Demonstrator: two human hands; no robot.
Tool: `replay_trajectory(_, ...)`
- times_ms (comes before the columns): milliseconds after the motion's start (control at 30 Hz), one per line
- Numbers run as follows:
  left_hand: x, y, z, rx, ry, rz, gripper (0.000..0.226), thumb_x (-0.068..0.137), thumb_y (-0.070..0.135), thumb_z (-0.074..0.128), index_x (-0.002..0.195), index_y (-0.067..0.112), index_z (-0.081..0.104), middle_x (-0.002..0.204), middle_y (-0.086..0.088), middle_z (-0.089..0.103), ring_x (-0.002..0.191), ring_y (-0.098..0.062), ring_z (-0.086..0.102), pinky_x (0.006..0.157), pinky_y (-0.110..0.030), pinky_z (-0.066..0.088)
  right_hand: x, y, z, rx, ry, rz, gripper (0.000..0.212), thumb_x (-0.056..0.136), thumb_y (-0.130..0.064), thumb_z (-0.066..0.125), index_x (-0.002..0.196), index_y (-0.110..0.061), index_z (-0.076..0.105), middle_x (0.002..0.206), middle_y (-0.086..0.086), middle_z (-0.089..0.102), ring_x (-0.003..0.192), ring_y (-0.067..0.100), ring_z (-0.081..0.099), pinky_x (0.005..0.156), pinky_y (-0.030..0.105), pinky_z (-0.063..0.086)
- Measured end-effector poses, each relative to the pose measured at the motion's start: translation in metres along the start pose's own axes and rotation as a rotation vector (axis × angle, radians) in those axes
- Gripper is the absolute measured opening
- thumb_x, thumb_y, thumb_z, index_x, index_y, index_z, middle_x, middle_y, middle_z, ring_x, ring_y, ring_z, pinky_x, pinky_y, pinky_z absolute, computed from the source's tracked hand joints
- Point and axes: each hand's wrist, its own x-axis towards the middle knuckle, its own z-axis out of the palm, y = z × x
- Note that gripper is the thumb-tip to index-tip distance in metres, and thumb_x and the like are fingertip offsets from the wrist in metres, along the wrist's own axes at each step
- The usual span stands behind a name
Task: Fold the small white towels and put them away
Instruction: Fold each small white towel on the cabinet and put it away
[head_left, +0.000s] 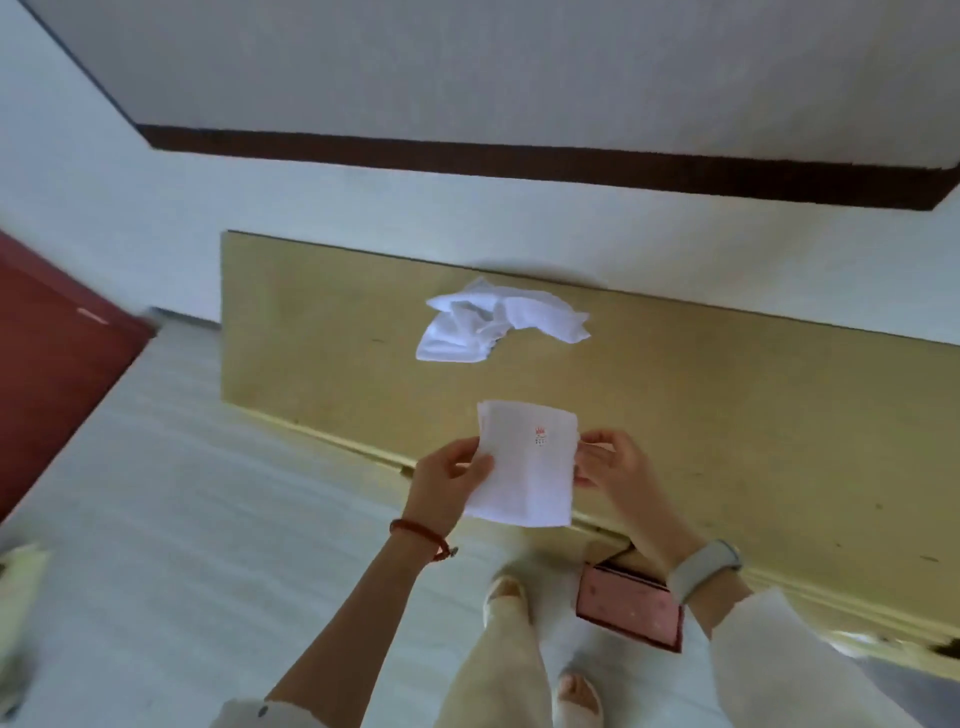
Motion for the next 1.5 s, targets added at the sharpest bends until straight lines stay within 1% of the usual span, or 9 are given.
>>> replay_trajectory(133, -0.061, -0.034, -0.075, -0.076, 0.159, -0.056, 0.023, 0.085, 0.003, 0.058, 0.097, 0.022, 0.065, 0.093, 0.009, 0.066, 0.087, -0.009, 0.06, 0.073, -0.014, 0.049, -0.02, 0.027, 0.084, 0.16, -0.249, 0.219, 0.027, 0.091, -0.004, 0.05, 0.118, -0.001, 0.05, 0.09, 0.013, 0.061, 0.08, 0.025, 0.055, 0.075, 0.033, 0.049)
replay_trajectory(267, -0.129, -0.066, -0.157, -0.226, 0.305, -0.121, 0.022, 0.078, 0.015, 0.064, 0.089, 0.033, 0.07, 0.093, 0.008, 0.07, 0.095, -0.011, 0.062, 0.084, -0.03, 0.051, -0.057, 0.046, 0.178, 0.107, -0.485, 0.35, 0.012, 0.091, -0.005, 0.05, 0.087, 0.001, 0.06, 0.072, 0.006, 0.06, 0.069, 0.023, 0.053, 0.063, 0.027, 0.047)
replay_trajectory(433, -0.226, -0.126, -0.27, -0.431, 0.571, -0.197, 0.029, 0.069, 0.024, 0.063, 0.096, 0.025, 0.069, 0.096, -0.001, 0.069, 0.092, -0.017, 0.063, 0.081, -0.032, 0.05, -0.128, 0.065, 0.32, -0.056, -0.74, 0.309, 0.013, 0.09, -0.003, 0.052, 0.082, -0.009, 0.061, 0.074, 0.002, 0.065, 0.063, 0.013, 0.061, 0.059, 0.026, 0.049)
replay_trajectory(600, -0.331, -0.221, -0.386, -0.546, 0.769, -0.266, 0.019, 0.088, 0.007, 0.057, 0.105, 0.01, 0.064, 0.088, -0.009, 0.059, 0.081, -0.021, 0.057, 0.071, -0.032, 0.047, -0.225, 0.1, 0.48, -0.281, -0.934, 0.213, 0.008, 0.088, -0.002, 0.055, 0.083, -0.007, 0.057, 0.077, 0.006, 0.06, 0.065, 0.015, 0.057, 0.06, 0.026, 0.046)
replay_trajectory(700, -0.4, -0.267, -0.449, -0.549, 0.91, -0.274, 0.018, 0.084, 0.02, 0.062, 0.1, 0.012, 0.066, 0.085, -0.009, 0.059, 0.08, -0.02, 0.054, 0.074, -0.037, 0.044, -0.285, 0.128, 0.57, -0.393, -1.047, 0.177, 0.002, 0.087, -0.003, 0.058, 0.086, -0.005, 0.057, 0.08, 0.008, 0.06, 0.067, 0.016, 0.058, 0.059, 0.022, 0.048)
replay_trajectory(900, -0.519, -0.343, -0.551, -0.701, 1.166, -0.263, 0.012, 0.091, 0.015, 0.053, 0.095, 0.012, 0.064, 0.085, -0.002, 0.061, 0.078, -0.013, 0.058, 0.062, -0.019, 0.051, -0.39, 0.179, 0.721, -0.497, -1.192, 0.215, 0.009, 0.086, -0.004, 0.059, 0.079, -0.006, 0.055, 0.073, 0.005, 0.058, 0.065, 0.018, 0.057, 0.06, 0.026, 0.046)
replay_trajectory(1100, -0.598, -0.417, -0.632, -0.823, 1.368, -0.299, 0.014, 0.092, 0.012, 0.051, 0.096, 0.011, 0.065, 0.086, -0.003, 0.061, 0.082, -0.017, 0.057, 0.069, -0.026, 0.049, -0.469, 0.24, 0.855, -0.631, -1.395, 0.342, 0.011, 0.088, -0.005, 0.056, 0.091, 0.001, 0.065, 0.08, 0.01, 0.069, 0.069, 0.019, 0.064, 0.061, 0.025, 0.051)
replay_trajectory(1267, -0.668, -0.469, -0.746, -0.782, 1.5, -0.312, 0.01, 0.09, 0.012, 0.055, 0.086, 0.013, 0.064, 0.083, -0.003, 0.063, 0.078, -0.017, 0.06, 0.07, -0.03, 0.053, -0.546, 0.296, 0.987, -0.624, -1.471, 0.382, 0.014, 0.089, -0.01, 0.055, 0.103, -0.008, 0.059, 0.088, 0.007, 0.065, 0.075, 0.02, 0.059, 0.065, 0.029, 0.046)
replay_trajectory(1500, -0.779, -0.533, -0.907, -0.586, 1.672, -0.441, 0.009, 0.089, 0.011, 0.054, 0.089, 0.015, 0.062, 0.078, 0.0, 0.062, 0.077, -0.019, 0.057, 0.071, -0.033, 0.049, -0.686, 0.349, 1.153, -0.714, -1.622, 0.08, 0.012, 0.093, -0.014, 0.051, 0.099, -0.015, 0.062, 0.092, 0.007, 0.062, 0.073, 0.016, 0.058, 0.058, 0.022, 0.049)
